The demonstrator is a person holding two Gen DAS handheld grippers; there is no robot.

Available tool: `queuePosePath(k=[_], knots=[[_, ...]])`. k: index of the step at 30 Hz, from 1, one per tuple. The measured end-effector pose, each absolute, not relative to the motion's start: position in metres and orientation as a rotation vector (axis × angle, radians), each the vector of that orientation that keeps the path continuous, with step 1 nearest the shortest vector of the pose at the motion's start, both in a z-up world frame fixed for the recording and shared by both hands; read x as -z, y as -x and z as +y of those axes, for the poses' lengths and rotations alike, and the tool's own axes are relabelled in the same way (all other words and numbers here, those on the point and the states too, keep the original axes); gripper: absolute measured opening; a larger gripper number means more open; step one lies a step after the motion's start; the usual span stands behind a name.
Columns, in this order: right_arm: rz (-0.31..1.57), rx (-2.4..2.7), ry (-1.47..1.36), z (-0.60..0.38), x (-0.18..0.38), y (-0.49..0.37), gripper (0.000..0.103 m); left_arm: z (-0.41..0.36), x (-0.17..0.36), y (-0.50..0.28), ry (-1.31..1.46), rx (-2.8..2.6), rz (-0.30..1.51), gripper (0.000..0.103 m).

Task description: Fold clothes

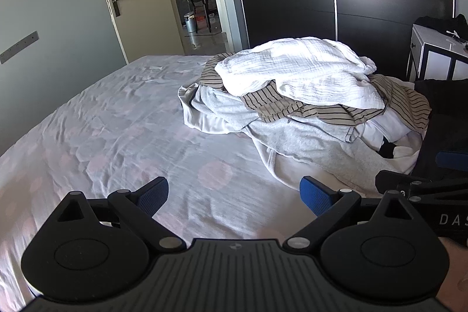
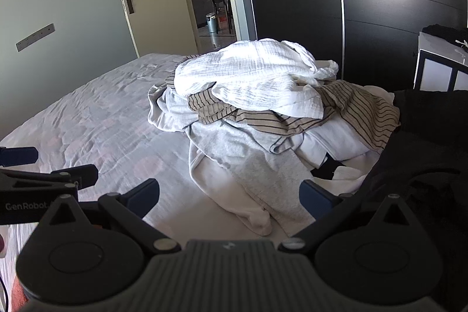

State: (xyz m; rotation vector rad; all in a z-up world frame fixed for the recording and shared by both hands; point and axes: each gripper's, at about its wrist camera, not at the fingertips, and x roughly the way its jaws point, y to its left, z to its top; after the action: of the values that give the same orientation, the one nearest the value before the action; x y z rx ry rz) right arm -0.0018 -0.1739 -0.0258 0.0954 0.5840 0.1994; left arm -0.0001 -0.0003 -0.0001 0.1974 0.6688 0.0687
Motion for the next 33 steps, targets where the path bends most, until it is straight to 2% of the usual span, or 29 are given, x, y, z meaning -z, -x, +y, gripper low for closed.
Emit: queuePosePath(k=[6, 15, 33], knots=[[0.561, -0.198, -0.069, -0.155, 0.026, 0.009, 0.103, -0.004, -0.001, -0.003, -0.149, -0.051, 0.712, 0.103], [0.569, -0.229, -0.181, -0.184, 0.02, 0.002, 0.103, 0.007, -0.004, -0.001, -0.068, -0.014, 0.709, 0.103], [0.578, -0.232, -0.134, -0.179, 0.017, 0.002, 0.103, 0.007, -0.003, 0.0, -0.08, -0.038, 0.741, 0.103]])
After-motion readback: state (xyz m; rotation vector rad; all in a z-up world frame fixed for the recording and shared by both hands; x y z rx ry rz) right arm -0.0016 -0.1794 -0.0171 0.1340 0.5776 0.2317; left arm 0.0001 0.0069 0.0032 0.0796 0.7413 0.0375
